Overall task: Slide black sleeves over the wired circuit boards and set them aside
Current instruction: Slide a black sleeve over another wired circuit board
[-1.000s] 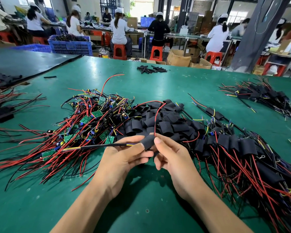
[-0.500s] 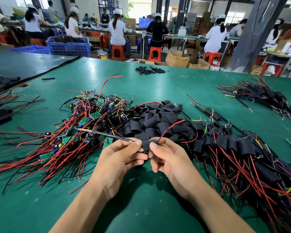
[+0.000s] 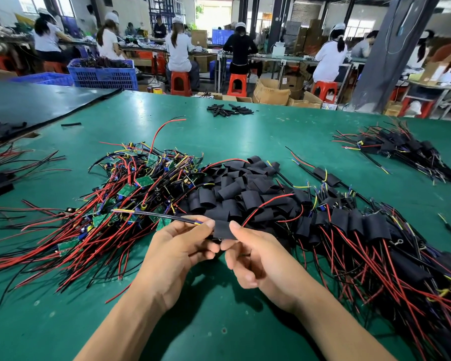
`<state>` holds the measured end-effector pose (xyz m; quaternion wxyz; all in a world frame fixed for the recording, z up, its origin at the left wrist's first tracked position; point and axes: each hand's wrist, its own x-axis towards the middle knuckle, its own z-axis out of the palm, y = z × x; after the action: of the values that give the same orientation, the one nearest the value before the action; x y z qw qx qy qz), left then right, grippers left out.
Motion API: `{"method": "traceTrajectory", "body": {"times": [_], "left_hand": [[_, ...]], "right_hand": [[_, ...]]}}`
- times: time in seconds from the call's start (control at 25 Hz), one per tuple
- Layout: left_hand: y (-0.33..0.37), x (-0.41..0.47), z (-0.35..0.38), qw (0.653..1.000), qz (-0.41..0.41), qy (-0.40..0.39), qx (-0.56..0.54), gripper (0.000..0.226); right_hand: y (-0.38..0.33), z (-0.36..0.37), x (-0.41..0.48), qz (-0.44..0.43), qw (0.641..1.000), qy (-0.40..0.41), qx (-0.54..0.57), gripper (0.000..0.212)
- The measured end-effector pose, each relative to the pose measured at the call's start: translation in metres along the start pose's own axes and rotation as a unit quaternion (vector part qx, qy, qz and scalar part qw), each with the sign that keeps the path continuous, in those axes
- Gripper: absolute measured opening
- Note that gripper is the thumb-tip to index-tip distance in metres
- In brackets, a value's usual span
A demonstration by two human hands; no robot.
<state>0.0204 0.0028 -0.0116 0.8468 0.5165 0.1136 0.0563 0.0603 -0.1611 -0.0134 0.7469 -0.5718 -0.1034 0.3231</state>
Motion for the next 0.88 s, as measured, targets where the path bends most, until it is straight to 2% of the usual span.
{"method": "traceTrajectory", "body": {"times": [0.12,0.24,0.36,0.48,0.56,0.64,0.76,0.88], "left_hand": [[0.001,0.001,-0.001,1.0,0.01,-0.014,-0.003,0.035],[0.001,0.0,-0.001,0.999,0.021,-0.045,-0.007,0.045],[0.001,-0.001,0.002,0.998,0.023,-0.053,0.001,0.039],[0.0,-0.002,0.004,0.998,0.035,-0.04,0.033,0.031],[-0.002,-0.003,0.004,0.997,0.055,-0.014,0.06,0.022],[-0.003,-0.001,0.004,0.994,0.078,0.032,0.066,0.012],[-0.003,0.003,0.001,0.99,0.076,0.111,0.037,0.002],[-0.001,0.006,-0.005,0.979,0.054,0.196,0.019,0.019]], "right_hand": [[-0.002,-0.001,-0.004,0.031,0.997,-0.059,0.039,0.025],[-0.004,0.004,-0.005,-0.005,0.995,-0.053,0.084,0.022],[-0.011,0.005,-0.001,-0.115,0.979,0.036,0.165,0.025],[-0.021,-0.007,0.003,-0.202,0.938,0.177,0.218,0.032],[-0.025,-0.022,0.002,-0.214,0.905,0.279,0.238,0.039],[-0.025,-0.034,0.0,-0.21,0.879,0.347,0.251,0.047],[-0.021,-0.035,0.002,-0.209,0.876,0.364,0.239,0.055],[-0.015,-0.025,0.008,-0.211,0.894,0.352,0.177,0.055]]}}
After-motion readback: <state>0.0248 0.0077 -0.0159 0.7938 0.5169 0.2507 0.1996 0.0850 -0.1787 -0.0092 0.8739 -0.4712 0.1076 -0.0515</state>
